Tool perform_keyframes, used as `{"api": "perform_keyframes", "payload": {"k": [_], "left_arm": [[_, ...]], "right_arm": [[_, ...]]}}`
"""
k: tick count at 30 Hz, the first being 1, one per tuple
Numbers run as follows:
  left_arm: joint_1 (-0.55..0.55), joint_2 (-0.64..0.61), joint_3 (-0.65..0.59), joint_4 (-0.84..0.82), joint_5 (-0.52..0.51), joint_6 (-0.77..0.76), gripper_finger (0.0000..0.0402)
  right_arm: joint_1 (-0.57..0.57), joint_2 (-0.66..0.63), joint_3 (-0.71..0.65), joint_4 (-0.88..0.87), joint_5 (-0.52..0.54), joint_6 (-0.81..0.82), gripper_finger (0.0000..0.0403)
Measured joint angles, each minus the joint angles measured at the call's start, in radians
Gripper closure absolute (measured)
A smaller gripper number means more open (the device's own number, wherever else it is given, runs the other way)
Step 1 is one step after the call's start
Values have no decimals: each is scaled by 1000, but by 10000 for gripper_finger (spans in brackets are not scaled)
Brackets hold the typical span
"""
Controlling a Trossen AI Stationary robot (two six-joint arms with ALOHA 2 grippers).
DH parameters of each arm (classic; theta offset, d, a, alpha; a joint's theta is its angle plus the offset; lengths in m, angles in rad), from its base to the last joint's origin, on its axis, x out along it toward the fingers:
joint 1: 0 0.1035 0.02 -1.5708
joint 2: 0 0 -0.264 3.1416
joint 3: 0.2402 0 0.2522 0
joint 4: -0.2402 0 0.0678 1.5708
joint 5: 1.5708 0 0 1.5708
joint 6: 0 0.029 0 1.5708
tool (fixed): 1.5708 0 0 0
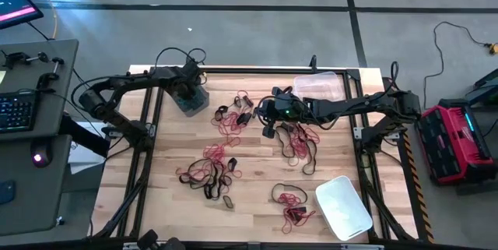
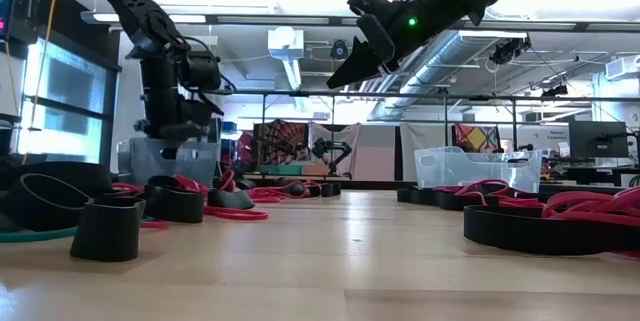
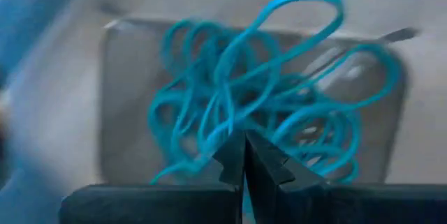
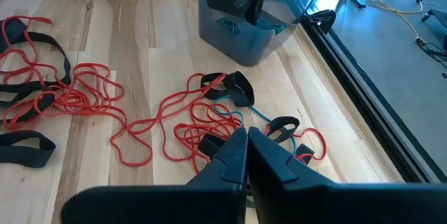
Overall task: Sort rubber bands into baskets
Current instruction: Put the blue rubber band into the black bin
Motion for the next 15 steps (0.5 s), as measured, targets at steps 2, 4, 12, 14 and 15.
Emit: {"api": "perform_keyframes", "payload": {"k": [2, 4, 12, 14, 15], "left_arm": [[-6, -5, 9, -30, -56, -5, 401], [-8, -13, 15, -35, -72, -6, 401], [-35, -113, 17, -26, -42, -15, 401], [-35, -146, 17, -24, 14, -18, 401], [-35, -160, 17, -24, 43, -19, 401]], "right_arm": [[0, 0, 0, 0, 0, -1, 403], [0, 0, 0, 0, 0, -1, 403], [0, 0, 0, -2, 0, -11, 403], [0, 0, 0, -6, 0, -11, 403], [0, 0, 0, -8, 0, -11, 403]]}}
